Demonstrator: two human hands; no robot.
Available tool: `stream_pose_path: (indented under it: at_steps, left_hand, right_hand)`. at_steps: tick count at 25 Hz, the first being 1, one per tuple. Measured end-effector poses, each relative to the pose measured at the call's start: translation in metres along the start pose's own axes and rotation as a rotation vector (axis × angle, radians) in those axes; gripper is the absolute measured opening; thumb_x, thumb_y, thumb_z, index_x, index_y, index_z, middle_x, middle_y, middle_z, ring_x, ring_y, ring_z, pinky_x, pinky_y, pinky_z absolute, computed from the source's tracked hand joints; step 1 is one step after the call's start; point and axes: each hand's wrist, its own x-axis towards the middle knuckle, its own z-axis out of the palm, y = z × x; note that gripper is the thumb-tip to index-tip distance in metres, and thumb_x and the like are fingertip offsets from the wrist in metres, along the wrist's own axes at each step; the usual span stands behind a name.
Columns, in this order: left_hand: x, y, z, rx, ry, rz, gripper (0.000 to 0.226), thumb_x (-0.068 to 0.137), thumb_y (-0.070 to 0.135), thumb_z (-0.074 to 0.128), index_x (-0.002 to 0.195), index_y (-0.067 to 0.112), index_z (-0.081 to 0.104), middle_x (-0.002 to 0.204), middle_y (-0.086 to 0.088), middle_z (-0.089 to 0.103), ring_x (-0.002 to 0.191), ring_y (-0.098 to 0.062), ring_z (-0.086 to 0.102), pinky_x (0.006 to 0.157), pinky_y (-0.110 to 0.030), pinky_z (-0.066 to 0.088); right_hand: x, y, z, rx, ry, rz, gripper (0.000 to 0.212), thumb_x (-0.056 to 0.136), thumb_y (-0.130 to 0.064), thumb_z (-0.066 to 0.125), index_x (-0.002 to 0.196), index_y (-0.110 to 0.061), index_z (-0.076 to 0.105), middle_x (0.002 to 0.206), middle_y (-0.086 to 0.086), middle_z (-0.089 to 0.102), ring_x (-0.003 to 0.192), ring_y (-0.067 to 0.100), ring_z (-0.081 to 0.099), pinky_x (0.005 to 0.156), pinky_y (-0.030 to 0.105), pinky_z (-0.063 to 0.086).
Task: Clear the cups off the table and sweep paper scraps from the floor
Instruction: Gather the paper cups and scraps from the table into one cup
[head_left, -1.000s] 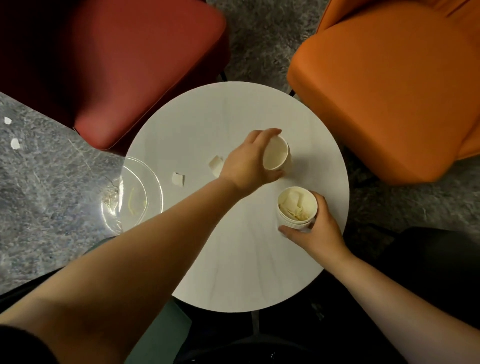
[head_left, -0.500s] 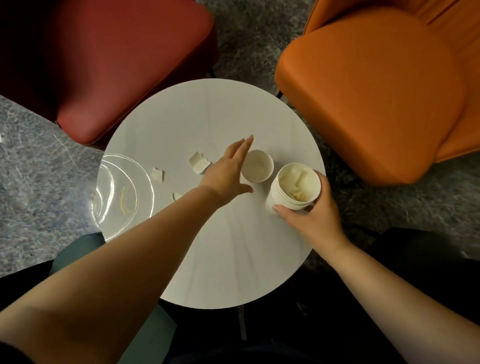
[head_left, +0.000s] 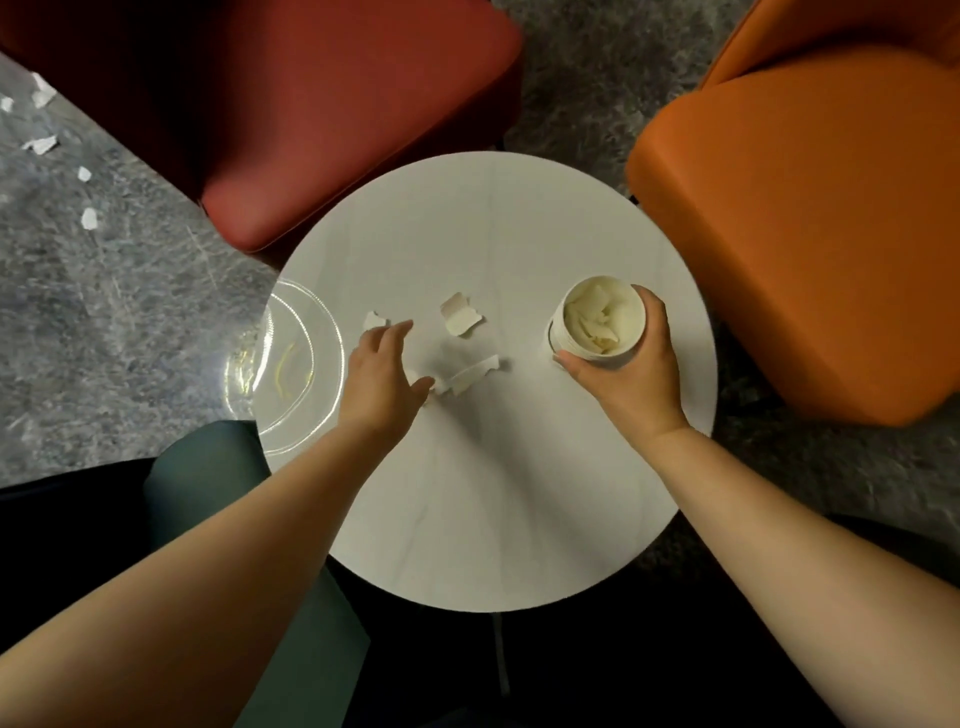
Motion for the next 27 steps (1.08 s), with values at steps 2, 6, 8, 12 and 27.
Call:
stream_pose_path:
  at_steps: [2, 6, 8, 12, 27]
  left_hand:
    - [-0.005, -0.017, 0.003, -0.013, -0.007, -0.024, 0.063, 0.079, 0.026, 0.077, 0.136, 0.019, 0.049, 0.138, -0.007, 0.043, 0.126, -0.026, 0.042, 0.101, -0.031, 0.035]
    - [-0.005, -0.025, 0.021, -0.022, -0.078, -0.025, 0.052, 0.078, 0.032, 0.077, 0.124, 0.019, 0.057, 0.129, -0.006, 0.046, 0.117, -0.025, 0.046, 0.092, -0.028, 0.037]
    - [-0.001, -0.021, 0.031, -0.063, -0.068, -0.08, 0.05, 0.08, 0.032, 0.076, 0.124, 0.019, 0.056, 0.126, -0.005, 0.045, 0.113, -0.025, 0.048, 0.09, -0.028, 0.039]
    - [0.012, -0.017, 0.036, -0.087, -0.039, -0.165, 0.033, 0.083, 0.024, 0.067, 0.114, 0.02, 0.056, 0.117, -0.004, 0.044, 0.097, -0.027, 0.054, 0.08, -0.033, 0.046]
    - [0.019, -0.021, 0.016, -0.096, -0.106, -0.178, 0.018, 0.082, 0.027, 0.072, 0.079, 0.019, 0.057, 0.081, 0.002, 0.058, 0.08, -0.024, 0.057, 0.06, -0.028, 0.04]
  right_hand:
    - [0.003, 0.016, 0.009, -0.006, -0.049, 0.036, 0.087, 0.059, -0.022, 0.09, 0.132, -0.02, 0.041, 0.13, -0.002, 0.05, 0.12, 0.014, 0.049, 0.098, 0.022, 0.045]
    - [0.005, 0.029, 0.014, 0.048, -0.11, 0.07, 0.087, 0.063, -0.017, 0.089, 0.131, -0.029, 0.037, 0.133, -0.003, 0.048, 0.122, 0.015, 0.049, 0.101, 0.04, 0.047]
    - [0.006, 0.029, 0.014, 0.06, -0.107, 0.072, 0.086, 0.064, -0.016, 0.088, 0.13, -0.032, 0.036, 0.133, -0.004, 0.048, 0.123, 0.015, 0.049, 0.101, 0.04, 0.048]
    - [0.005, 0.028, 0.016, 0.051, -0.094, 0.062, 0.086, 0.065, -0.015, 0.088, 0.132, -0.029, 0.035, 0.133, -0.006, 0.047, 0.123, 0.011, 0.048, 0.101, 0.031, 0.047]
    - [0.003, 0.022, 0.031, 0.001, -0.165, 0.061, 0.086, 0.062, -0.023, 0.089, 0.131, -0.029, 0.038, 0.133, -0.002, 0.049, 0.121, 0.018, 0.051, 0.098, 0.041, 0.05]
